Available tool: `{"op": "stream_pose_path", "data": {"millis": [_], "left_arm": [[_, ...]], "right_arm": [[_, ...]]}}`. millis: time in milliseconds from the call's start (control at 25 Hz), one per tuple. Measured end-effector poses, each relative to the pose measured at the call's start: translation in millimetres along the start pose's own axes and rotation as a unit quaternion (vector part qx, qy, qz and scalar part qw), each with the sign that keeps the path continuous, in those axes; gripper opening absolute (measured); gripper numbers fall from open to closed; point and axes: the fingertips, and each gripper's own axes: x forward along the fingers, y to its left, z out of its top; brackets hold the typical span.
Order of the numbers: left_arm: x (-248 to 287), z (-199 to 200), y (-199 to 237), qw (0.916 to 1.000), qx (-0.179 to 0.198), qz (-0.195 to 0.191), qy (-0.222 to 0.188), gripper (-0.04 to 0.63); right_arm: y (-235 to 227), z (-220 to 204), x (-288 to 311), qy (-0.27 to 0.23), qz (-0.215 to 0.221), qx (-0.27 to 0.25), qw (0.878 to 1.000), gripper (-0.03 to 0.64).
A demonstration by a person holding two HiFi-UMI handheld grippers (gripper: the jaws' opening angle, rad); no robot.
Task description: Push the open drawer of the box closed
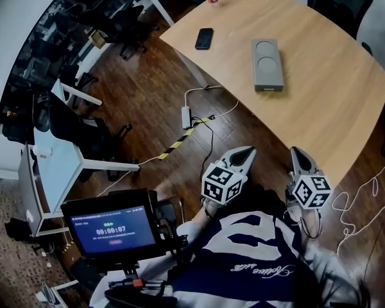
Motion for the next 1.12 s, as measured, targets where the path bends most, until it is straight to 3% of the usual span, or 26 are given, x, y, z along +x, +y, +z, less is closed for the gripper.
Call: {"op": "stream_pose_path", "data": {"millis": [160,520,680,1120], "left_arm": [[-11.5,-12.9,-12.1,0.9999,-0.002,0.004,0.010,-0.002],[-34.2,-36.3,-47.0,0.9975,0.034,-0.044,0.043,-0.002],[-60.9,-43.8,-27.6,0.9977,0.038,-0.040,0.039,-0.002],[-174.7,-49.5,30.9,0.9973,0.032,-0.065,0.016,-0.002]], "right_arm": [[13.7,-14.5,-19.0,-0.007,0.011,0.010,1.000,-0.003],[33.3,-27.1,-47.7,-0.032,-0.008,0.041,0.999,-0.003],[60.2,-33.6,-47.0,-0.048,-0.012,0.046,0.998,-0.003],[196.0,-61.6,-40.7,-0.070,-0.040,0.034,0.996,-0.003]]}}
